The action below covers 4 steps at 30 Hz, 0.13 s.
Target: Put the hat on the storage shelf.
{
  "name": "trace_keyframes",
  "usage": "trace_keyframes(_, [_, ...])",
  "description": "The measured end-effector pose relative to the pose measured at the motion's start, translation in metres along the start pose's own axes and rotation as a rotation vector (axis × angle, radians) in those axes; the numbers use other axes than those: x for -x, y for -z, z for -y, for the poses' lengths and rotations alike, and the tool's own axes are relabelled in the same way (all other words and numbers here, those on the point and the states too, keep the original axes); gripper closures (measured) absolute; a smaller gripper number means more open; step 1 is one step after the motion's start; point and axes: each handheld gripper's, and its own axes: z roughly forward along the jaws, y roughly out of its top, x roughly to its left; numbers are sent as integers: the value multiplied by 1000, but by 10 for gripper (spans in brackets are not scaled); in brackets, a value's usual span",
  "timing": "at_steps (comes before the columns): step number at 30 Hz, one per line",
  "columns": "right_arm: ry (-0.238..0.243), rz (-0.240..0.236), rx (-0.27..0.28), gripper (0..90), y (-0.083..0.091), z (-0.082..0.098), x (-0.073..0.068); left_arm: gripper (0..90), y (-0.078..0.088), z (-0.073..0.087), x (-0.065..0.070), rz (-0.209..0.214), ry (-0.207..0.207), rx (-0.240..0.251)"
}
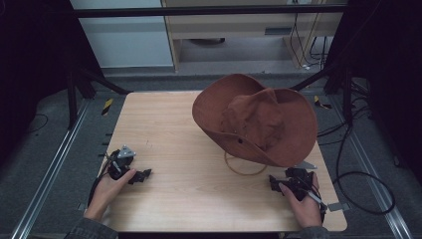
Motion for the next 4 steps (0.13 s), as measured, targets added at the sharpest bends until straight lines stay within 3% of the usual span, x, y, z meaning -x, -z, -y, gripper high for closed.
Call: trace_keyframes(4, [0, 0, 0, 4, 0, 0, 0, 0, -2, 3, 1, -2, 10, 35])
